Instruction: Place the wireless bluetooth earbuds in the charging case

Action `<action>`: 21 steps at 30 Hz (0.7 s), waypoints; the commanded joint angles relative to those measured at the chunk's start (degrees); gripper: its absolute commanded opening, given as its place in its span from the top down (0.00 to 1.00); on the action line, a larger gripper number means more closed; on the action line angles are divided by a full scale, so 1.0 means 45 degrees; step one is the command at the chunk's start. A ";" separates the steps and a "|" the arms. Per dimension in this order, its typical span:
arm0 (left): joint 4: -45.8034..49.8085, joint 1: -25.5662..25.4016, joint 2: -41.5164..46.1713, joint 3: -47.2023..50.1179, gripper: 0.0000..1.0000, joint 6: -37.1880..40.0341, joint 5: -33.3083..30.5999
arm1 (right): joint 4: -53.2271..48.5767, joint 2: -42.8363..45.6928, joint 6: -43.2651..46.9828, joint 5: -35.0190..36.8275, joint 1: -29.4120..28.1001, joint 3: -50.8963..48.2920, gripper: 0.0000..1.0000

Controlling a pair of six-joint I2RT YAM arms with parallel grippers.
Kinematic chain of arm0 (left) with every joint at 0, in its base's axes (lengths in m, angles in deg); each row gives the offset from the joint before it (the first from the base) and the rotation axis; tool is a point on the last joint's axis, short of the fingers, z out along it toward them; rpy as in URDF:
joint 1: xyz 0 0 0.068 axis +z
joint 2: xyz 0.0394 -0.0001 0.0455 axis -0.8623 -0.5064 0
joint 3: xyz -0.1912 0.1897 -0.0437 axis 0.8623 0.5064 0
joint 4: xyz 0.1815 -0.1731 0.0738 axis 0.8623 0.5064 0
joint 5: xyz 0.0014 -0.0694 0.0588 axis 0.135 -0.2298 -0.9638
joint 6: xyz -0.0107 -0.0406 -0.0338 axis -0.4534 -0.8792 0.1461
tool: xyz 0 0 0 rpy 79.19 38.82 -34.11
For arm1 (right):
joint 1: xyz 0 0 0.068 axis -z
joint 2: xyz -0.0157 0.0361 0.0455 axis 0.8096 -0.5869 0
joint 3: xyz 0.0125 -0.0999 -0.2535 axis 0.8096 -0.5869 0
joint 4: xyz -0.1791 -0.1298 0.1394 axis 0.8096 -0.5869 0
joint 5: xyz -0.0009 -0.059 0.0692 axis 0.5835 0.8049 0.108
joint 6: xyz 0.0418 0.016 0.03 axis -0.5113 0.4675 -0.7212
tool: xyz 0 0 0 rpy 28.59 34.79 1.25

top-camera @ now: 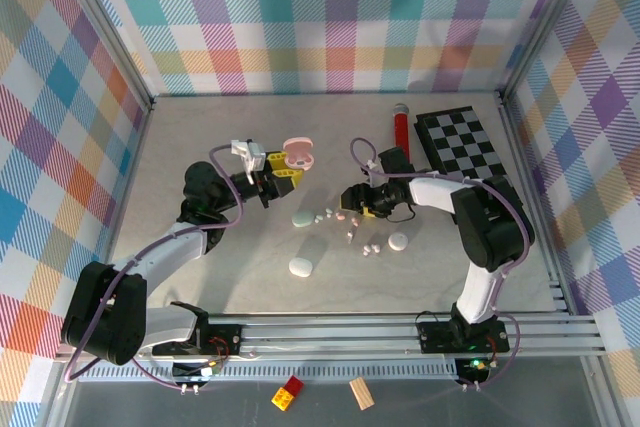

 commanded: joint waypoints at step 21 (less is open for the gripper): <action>-0.1686 0.0357 -0.0121 0.0151 0.68 -0.0552 0.0363 | -0.0318 0.2155 0.0129 0.0003 -0.1193 -0.1789 0.32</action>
